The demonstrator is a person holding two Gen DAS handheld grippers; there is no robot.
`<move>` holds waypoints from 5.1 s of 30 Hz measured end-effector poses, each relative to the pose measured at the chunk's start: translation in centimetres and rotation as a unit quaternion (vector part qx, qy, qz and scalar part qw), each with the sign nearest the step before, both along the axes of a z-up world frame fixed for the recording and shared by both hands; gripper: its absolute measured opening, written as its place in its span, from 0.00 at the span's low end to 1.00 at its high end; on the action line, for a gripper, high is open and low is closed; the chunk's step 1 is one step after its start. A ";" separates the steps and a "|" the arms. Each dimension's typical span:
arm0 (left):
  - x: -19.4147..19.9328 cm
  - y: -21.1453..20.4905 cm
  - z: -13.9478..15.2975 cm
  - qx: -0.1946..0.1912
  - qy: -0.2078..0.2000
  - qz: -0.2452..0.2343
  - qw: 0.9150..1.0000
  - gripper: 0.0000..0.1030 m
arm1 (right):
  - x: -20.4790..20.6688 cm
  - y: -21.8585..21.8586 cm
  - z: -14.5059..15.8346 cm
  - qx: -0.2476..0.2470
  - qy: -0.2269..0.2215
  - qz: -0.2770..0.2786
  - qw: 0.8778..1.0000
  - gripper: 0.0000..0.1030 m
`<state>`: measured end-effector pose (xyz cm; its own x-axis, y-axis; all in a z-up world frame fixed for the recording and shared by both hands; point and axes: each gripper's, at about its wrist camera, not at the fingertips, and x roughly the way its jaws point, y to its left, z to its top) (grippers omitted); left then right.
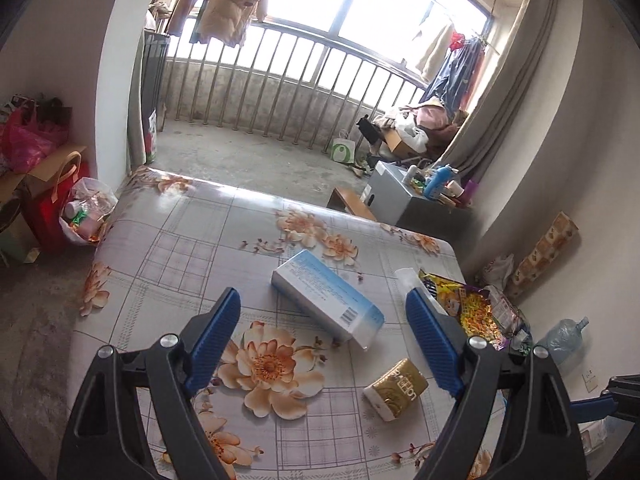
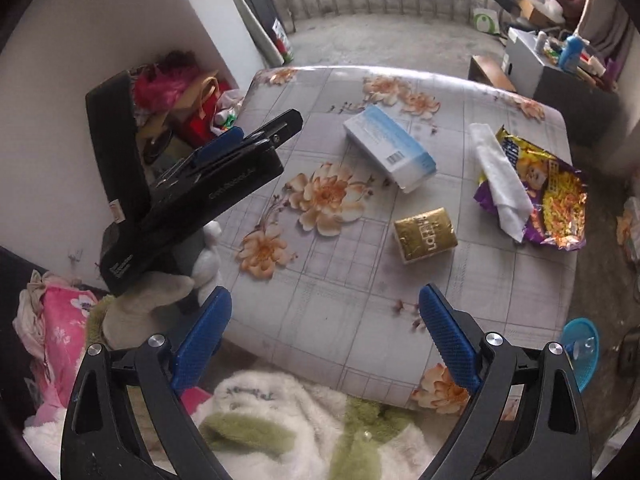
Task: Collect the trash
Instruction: 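Close both grippers on the blue-and-white box, then lift the blue-and-white box with both grippers toward the wastebasket, then grasp the gold packet with the left gripper while the right gripper holds the box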
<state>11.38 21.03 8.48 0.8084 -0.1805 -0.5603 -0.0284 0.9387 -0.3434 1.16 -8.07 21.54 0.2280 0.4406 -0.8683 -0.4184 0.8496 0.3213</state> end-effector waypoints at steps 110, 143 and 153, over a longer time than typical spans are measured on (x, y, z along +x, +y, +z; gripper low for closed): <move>6.6 -13.8 -14.2 0.131 0.119 -0.239 0.955 0.61 | 2.2 -10.4 -17.8 -0.001 -0.006 -0.338 0.941 0.91; 2.9 -16.5 -14.4 0.168 0.137 -0.260 0.941 0.68 | -3.3 -12.3 -18.4 -0.065 -0.063 -0.160 0.983 0.89; 2.6 -17.3 -14.7 0.210 0.125 -0.265 0.933 0.61 | -4.2 -10.4 -18.5 -0.111 -0.089 -0.146 0.979 0.74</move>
